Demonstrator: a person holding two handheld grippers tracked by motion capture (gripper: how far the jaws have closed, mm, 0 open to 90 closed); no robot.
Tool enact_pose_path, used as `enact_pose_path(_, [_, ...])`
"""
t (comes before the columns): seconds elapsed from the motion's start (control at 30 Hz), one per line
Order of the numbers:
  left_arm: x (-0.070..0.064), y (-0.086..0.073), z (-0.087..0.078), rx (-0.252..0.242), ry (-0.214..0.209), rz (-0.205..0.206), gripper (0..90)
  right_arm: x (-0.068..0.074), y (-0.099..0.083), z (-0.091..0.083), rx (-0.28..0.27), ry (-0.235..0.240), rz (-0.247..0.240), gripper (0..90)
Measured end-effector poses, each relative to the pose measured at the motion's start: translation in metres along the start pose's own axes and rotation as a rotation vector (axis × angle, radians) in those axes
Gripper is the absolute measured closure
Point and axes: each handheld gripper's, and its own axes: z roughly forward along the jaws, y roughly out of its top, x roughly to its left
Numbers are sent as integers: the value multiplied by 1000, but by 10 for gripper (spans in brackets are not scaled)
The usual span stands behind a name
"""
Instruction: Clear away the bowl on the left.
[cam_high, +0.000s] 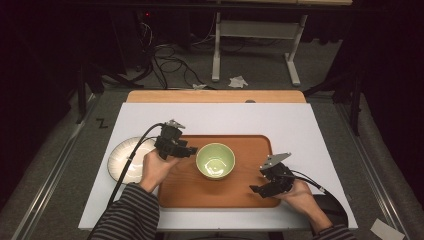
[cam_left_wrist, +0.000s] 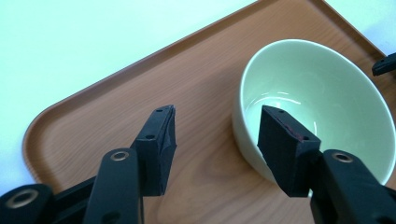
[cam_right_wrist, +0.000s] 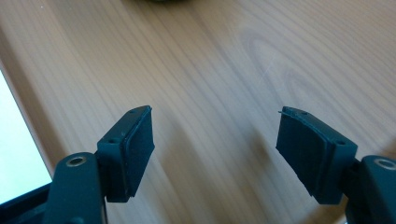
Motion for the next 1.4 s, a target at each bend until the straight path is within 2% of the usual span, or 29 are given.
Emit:
enact_pose_path(0.43, [4, -17, -15, -28, 36, -20, 450, 1, 0, 0, -2, 4, -3, 288])
enact_pose_path(0.9, [4, -36, -25, -4, 55, 4, 441, 1, 0, 1, 0, 0, -3, 289])
enact_pose_path(1.4, [7, -49, -27, 20, 59, -13, 435, 1, 0, 1, 4, 4, -1, 289])
